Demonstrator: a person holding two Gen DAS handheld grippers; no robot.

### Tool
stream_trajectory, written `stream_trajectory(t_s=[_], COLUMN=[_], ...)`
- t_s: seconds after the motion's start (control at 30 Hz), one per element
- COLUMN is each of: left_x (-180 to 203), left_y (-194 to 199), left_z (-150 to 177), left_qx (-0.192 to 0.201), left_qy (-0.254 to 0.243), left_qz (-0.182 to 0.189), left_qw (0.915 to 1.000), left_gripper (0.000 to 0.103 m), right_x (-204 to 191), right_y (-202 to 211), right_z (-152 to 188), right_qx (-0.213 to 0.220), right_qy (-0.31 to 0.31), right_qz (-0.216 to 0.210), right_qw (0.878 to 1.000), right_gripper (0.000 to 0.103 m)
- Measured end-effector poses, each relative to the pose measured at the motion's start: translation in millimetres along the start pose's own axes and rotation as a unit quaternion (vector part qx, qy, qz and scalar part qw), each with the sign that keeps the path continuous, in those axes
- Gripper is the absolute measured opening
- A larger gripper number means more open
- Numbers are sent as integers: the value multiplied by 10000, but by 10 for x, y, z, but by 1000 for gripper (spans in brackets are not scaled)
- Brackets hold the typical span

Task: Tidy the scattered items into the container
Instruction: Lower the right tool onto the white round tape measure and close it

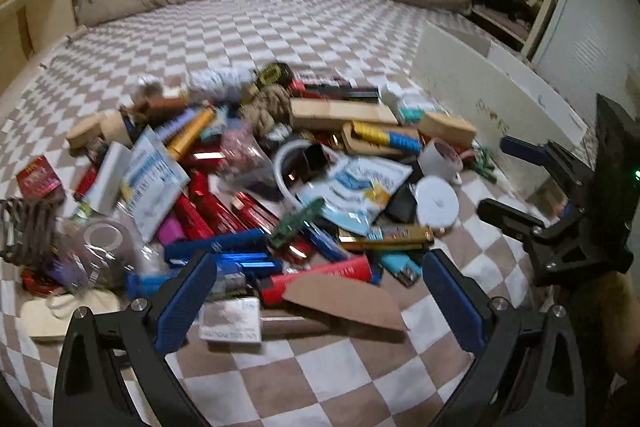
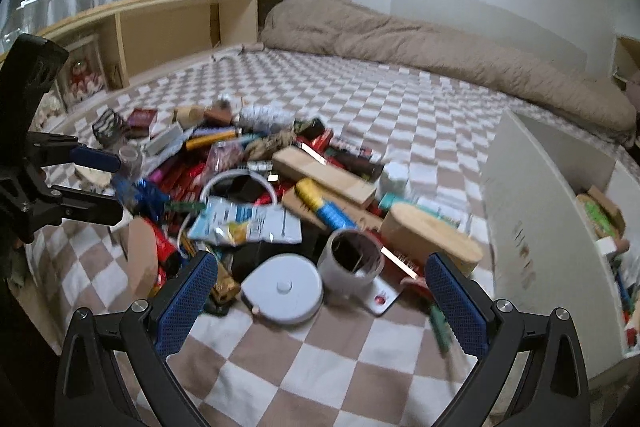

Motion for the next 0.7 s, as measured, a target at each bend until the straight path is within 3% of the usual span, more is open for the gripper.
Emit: stream_trajectory(t_s=[0.23, 0.37, 0.53, 0.7], left_x=[155, 192, 279, 327], left_y=[-229, -276, -319, -372], left_z=[288, 331, 382, 453], left_qx=[-412, -440, -522, -499], left_qy=[-325, -624, -839, -1376], left_qz=[25, -153, -91, -432], left_qw=[9986, 9970, 9951, 9883], left_gripper=[103, 103, 103, 103], right_x=[20, 43, 1, -57], right_y=[-212, -282, -372, -513], right_z=[202, 283, 312, 356], right_qx=[-373, -504, -667, -971], right_qy=[-102, -167, -25, 171], right_qz=[-9, 40, 75, 82], right_qw=[9993, 9986, 9977, 9951], right_gripper=[103, 103, 103, 103])
Point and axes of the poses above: each gripper's, at about its wrist camera, not at the fingertips, and y roughly against the way its jaws point, x to its right, z to its underside, the point moved 9 cm from there along -y, roughly the way its jaws point, and after that the axes turned 2 degrees about x, right-handed, at the moved point
